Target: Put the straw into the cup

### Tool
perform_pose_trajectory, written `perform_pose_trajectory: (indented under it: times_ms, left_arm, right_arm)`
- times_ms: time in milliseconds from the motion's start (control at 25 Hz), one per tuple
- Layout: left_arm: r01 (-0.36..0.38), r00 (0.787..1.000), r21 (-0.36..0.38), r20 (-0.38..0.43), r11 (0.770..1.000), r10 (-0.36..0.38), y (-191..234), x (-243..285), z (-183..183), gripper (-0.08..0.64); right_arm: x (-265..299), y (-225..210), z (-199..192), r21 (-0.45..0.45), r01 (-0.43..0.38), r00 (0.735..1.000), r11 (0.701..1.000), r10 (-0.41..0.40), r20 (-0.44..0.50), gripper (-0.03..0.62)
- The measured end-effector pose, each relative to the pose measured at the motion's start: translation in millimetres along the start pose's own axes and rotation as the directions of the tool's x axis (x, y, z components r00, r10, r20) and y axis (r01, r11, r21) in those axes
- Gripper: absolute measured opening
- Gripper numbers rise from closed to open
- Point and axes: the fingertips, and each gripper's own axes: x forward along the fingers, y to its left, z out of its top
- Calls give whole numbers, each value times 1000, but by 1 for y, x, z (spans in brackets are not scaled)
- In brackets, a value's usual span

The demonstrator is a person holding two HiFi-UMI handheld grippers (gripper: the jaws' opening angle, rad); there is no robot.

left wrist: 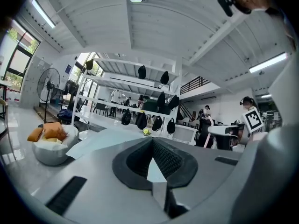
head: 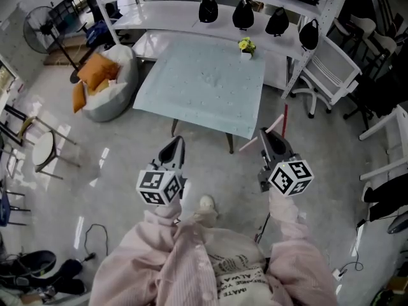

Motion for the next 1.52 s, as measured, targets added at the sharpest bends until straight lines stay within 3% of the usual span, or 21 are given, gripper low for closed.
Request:
perform_pose_trajectory:
  times_ms: [560, 960, 1520]
  left_arm:
    - [78, 996, -16, -31, 997, -79, 52, 92, 10, -2]
    - [30, 998, -45, -46, 999, -33, 91, 121, 5, -2]
    - [-16, 997, -65, -71, 998, 11, 149, 229, 22, -2]
  right_arm:
    - [91, -36, 4, 18, 72, 997, 997, -72, -7, 25]
    - [141, -59, 1, 46, 90, 996, 995, -90, -7, 25]
    - [268, -125, 12, 77, 68, 997, 995, -65, -39, 25]
